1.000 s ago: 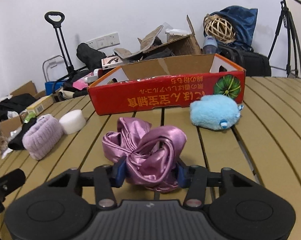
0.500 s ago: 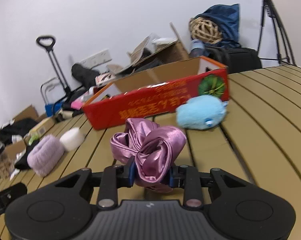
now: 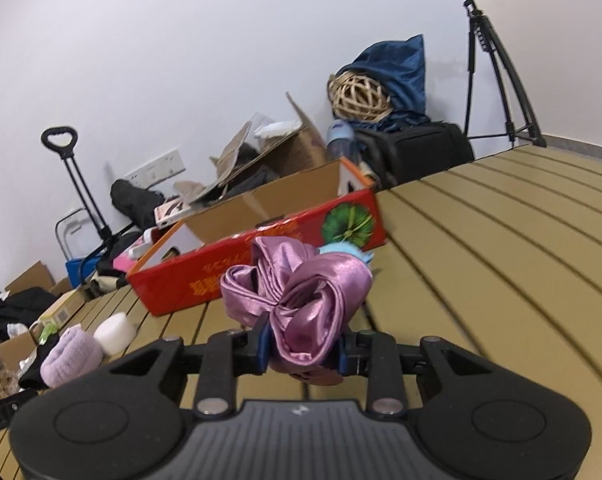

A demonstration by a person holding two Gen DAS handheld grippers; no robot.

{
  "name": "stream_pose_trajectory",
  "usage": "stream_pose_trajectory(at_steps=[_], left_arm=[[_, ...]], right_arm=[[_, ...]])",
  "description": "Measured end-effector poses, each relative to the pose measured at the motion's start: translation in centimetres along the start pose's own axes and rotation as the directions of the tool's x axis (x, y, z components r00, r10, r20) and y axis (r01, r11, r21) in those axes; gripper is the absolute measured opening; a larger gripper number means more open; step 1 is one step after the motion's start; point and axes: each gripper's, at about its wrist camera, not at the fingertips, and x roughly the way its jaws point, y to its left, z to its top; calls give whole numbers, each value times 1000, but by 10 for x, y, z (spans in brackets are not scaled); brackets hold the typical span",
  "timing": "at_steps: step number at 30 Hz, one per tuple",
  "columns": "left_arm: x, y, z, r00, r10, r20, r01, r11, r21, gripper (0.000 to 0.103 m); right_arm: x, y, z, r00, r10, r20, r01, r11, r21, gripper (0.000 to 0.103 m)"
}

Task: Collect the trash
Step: 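Grasp the lilac fuzzy sock with the left gripper while the right gripper holds the scrunchie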

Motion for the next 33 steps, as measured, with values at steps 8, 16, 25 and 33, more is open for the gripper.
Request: stream_pose_trajectory(at_steps=[8,16,25,33], left_arm=[[40,1,23,999,29,-44,-28,999,22,103],[84,-4,29,988,100,-116,-93,994,60,98],[102,-1,29,984,73,-163,-72,997,9,36],[80,1,27,990,74,-123,-75,997,1,33]], right_arm=[[-13,-33,20,997,-53,53,49,997,63,29],[-15,-46,26,997,-46,57,40,994,103,29],[-20,-51,26,998,-20,53,13,992,128,29],[-23,-57,29,999,6,50,-13,991,131,29]])
